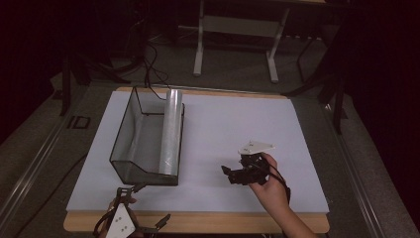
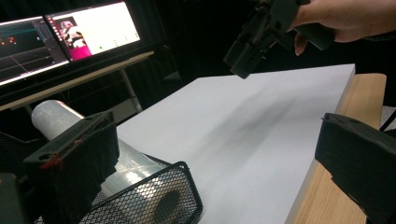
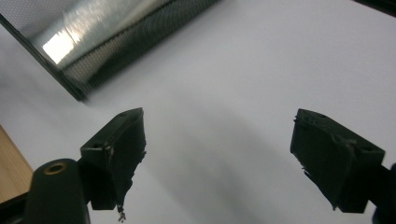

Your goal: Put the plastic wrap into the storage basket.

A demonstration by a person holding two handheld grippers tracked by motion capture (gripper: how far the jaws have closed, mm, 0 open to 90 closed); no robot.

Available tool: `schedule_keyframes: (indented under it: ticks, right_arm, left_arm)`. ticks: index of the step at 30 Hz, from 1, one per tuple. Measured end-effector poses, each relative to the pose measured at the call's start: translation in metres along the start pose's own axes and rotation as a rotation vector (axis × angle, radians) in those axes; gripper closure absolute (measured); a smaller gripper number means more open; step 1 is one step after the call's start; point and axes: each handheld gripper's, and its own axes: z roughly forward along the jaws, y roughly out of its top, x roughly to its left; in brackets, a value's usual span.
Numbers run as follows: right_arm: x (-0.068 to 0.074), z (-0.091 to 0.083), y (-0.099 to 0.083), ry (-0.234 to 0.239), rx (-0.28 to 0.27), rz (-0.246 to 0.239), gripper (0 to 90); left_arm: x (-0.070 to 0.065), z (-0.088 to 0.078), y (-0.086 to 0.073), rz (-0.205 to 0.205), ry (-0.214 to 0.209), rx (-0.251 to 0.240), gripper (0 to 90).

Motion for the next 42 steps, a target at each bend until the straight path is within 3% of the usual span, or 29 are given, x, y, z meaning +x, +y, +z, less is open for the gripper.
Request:
schedule_keyframes:
  ticks: [7, 10, 16, 19, 25, 30, 42]
  right_arm:
    - [-0.004, -0.002, -0.020, 0.007, 0.022, 0.001, 17.3]
    - [-0.004, -0.002, -0.028, -0.004, 0.017, -0.035, 17.3]
    - [-0.006, -0.004, -0.042, 0.001, -0.005, -0.058, 16.9]
    - [-0.009, -0.007, -0.049, -0.007, -0.040, -0.075, 16.3]
    - [-0.021, -0.010, -0.061, 0.028, -0.105, -0.029, 16.3]
    - [-0.022, -0.006, -0.063, 0.012, -0.122, -0.061, 16.0]
    - [-0.025, -0.001, -0.067, 0.009, -0.158, -0.087, 16.1]
  left_arm:
    - [0.000, 0.000, 0.000, 0.006, 0.002, 0.002, 0.3]
    - [0.000, 0.000, 0.000, 0.006, 0.004, -0.001, 0.4]
    - [0.000, -0.001, 0.000, 0.008, 0.005, 0.000, 0.4]
    - [0.000, -0.001, 0.000, 0.008, 0.006, 0.000, 0.3]
    - [0.000, -0.001, 0.000, 0.007, 0.006, 0.002, 0.4]
    - [0.000, -0.001, 0.000, 0.006, 0.001, 0.005, 0.3]
    - [0.001, 0.000, -0.001, 0.000, -0.010, 0.010, 0.4]
